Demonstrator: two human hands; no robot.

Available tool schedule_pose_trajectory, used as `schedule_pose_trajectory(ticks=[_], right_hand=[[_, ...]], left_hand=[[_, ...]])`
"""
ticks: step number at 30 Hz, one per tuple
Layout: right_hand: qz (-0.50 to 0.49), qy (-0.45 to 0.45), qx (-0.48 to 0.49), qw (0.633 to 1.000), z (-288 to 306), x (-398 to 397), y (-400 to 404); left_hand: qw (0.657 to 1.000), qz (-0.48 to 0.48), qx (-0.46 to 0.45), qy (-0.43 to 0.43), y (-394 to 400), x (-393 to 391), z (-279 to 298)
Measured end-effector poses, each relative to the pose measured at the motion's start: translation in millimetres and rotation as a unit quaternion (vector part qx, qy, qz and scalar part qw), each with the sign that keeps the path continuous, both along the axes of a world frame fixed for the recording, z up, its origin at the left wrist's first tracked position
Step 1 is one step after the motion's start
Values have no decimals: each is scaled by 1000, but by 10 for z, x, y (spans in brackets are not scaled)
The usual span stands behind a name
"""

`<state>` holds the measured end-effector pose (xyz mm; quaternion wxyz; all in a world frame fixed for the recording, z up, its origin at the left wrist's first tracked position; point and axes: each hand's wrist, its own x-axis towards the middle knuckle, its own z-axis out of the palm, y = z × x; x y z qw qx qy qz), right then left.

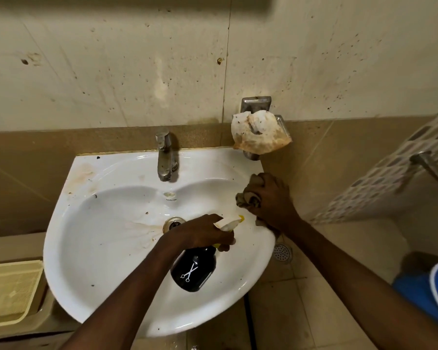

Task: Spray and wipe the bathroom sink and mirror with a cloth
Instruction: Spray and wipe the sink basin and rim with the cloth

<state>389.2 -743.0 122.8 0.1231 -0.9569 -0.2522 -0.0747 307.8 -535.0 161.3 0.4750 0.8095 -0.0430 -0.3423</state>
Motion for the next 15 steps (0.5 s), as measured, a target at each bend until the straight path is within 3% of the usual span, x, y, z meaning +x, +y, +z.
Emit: schedule_pose_trajectory(ticks=[6, 10, 15], right_hand=[[21, 7, -63, 998, 163, 300, 245], [51, 34, -6, 998, 62, 1, -35], [-11, 63, 4, 998, 86, 91, -2]], left_hand=[[1000, -18, 12, -9, -22, -22, 98], [999, -28, 26, 0, 0, -46, 90], [999, -48, 17, 10, -43, -66, 30]])
